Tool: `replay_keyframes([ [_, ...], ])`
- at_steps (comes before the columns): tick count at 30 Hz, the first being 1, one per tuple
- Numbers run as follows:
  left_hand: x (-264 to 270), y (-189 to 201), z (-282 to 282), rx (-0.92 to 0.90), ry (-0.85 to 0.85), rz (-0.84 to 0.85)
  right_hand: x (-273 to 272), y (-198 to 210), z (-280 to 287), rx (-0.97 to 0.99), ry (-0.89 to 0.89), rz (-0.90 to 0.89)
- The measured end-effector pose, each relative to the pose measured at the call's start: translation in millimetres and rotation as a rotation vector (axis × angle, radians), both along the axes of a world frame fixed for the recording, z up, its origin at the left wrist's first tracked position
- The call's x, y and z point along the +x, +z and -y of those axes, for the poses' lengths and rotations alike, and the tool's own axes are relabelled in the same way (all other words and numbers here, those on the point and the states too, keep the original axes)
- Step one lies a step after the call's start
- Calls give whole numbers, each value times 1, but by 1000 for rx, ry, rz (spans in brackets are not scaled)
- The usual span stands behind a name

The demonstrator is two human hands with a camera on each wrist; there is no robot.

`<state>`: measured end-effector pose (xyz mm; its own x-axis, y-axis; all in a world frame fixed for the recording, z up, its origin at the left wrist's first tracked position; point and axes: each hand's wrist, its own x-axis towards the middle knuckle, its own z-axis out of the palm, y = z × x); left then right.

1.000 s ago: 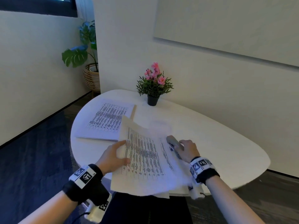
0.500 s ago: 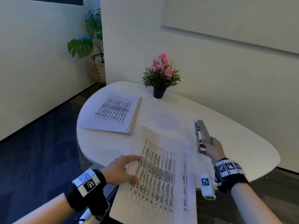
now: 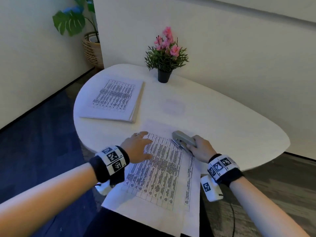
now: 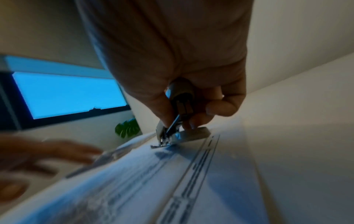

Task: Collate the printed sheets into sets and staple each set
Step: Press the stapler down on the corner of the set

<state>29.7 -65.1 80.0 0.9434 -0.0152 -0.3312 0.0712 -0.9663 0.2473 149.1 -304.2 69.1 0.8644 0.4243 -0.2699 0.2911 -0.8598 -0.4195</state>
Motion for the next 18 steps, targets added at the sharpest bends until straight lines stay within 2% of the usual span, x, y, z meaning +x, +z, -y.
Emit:
replay_keyframes([
  [4,31,-12,12,-7,-74,26,-4,0,-16,-140,20,87],
  [11,40,-27,18,-58,-22,35,9,-3,-60,-271,110,138],
  [18,37,-30,19,-78,-17,28,18,-8,-93,-302,16,167],
])
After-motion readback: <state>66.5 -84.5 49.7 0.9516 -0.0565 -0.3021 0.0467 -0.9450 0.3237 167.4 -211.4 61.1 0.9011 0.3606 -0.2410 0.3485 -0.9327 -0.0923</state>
